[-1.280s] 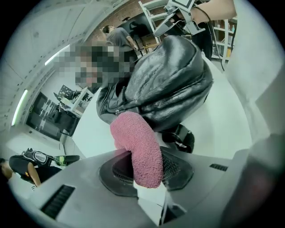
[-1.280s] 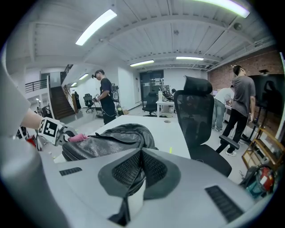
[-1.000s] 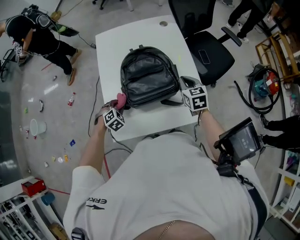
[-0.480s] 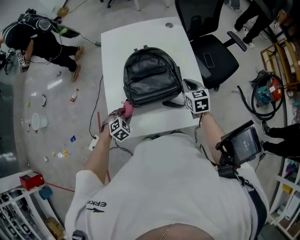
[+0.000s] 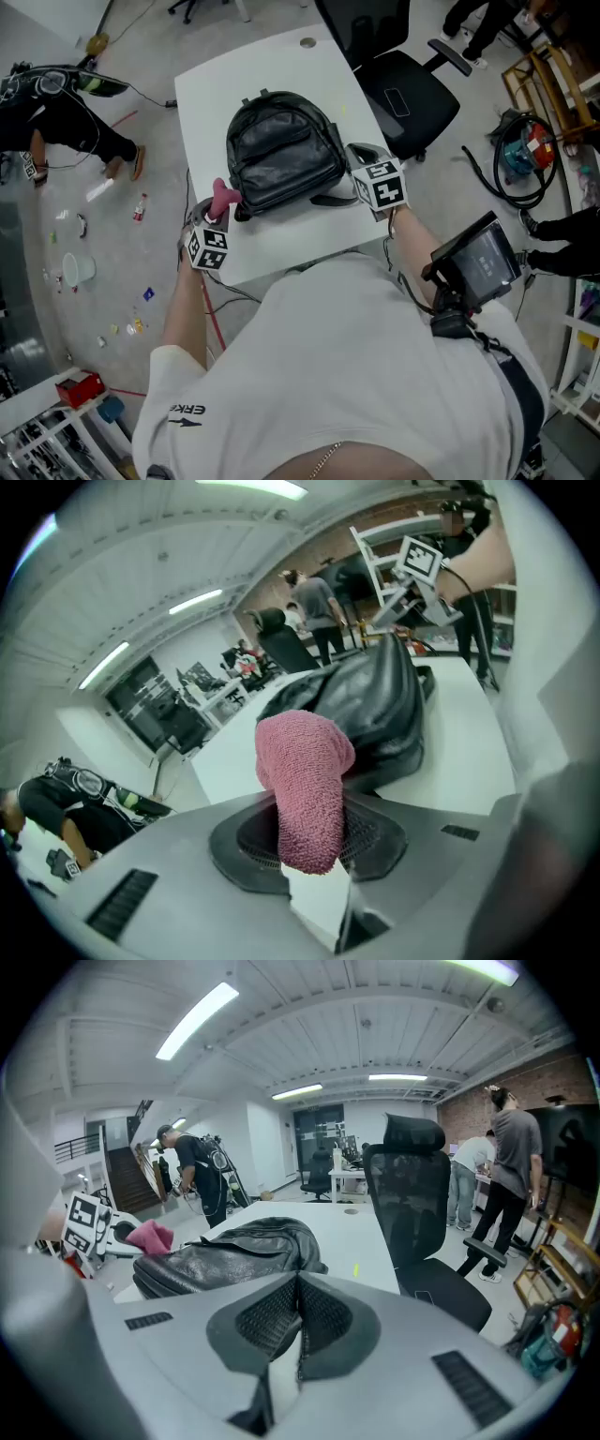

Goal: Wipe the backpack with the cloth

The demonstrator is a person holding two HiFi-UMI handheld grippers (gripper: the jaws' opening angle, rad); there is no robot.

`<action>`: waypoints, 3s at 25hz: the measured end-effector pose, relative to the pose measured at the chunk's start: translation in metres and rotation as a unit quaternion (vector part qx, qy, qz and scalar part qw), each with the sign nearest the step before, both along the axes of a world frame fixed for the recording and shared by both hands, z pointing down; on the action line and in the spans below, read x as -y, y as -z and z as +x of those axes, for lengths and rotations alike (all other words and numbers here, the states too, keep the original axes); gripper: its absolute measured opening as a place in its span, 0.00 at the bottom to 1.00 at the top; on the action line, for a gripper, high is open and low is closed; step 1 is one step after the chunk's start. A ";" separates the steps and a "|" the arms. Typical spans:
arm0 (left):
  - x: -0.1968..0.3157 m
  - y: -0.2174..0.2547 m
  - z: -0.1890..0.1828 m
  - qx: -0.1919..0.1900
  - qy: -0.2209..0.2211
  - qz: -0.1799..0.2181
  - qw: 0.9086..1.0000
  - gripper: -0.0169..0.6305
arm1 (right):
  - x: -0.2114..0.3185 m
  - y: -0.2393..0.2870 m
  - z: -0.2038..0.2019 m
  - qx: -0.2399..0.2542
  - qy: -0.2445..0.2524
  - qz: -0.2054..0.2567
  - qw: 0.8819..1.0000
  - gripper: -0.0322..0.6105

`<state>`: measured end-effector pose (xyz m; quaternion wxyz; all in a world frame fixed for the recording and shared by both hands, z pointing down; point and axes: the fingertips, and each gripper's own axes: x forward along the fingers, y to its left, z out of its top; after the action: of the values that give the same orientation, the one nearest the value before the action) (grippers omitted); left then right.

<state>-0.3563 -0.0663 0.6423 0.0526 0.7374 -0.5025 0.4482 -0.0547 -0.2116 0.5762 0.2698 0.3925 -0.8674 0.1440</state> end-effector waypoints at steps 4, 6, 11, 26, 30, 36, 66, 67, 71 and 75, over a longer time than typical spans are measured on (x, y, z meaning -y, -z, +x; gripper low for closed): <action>0.049 0.042 0.004 -0.078 0.043 0.072 0.993 0.17 | 0.008 0.003 0.005 -0.001 -0.009 0.008 1.000 0.06; 0.071 0.060 0.013 -0.117 0.050 0.098 0.987 0.17 | 0.010 0.006 0.009 -0.001 -0.016 0.010 1.000 0.06; 0.125 0.089 0.037 -0.198 0.061 0.123 0.970 0.17 | 0.018 0.013 0.020 -0.004 -0.042 0.013 0.999 0.06; 0.209 0.058 0.046 -0.106 0.068 0.041 0.991 0.17 | 0.027 0.014 0.024 -0.007 -0.032 0.017 0.999 0.06; 0.245 0.045 0.051 -0.037 0.079 0.015 0.996 0.17 | 0.052 0.013 0.035 0.006 -0.010 0.011 1.000 0.06; 0.295 0.007 0.079 0.076 0.077 -0.048 0.993 0.17 | 0.091 -0.002 0.082 0.033 0.001 -0.020 0.999 0.06; 0.250 -0.012 0.241 0.397 -0.351 -0.137 0.837 0.17 | 0.099 -0.017 0.150 0.095 -0.002 -0.051 0.994 0.06; 0.244 -0.011 0.246 0.400 -0.363 -0.136 0.830 0.17 | 0.097 -0.017 0.152 0.096 -0.003 -0.051 0.994 0.06; 0.225 -0.010 0.261 0.414 -0.410 -0.130 0.802 0.17 | 0.092 -0.022 0.153 0.098 -0.003 -0.057 0.994 0.06; 0.203 -0.011 0.280 0.409 -0.470 -0.125 0.772 0.17 | 0.088 -0.025 0.150 0.089 0.004 -0.058 0.994 0.06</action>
<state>-0.0763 -0.2691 0.6532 -0.2834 0.6154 -0.0074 0.7355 0.0951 -0.2993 0.6015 0.2145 0.3585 -0.8797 0.2272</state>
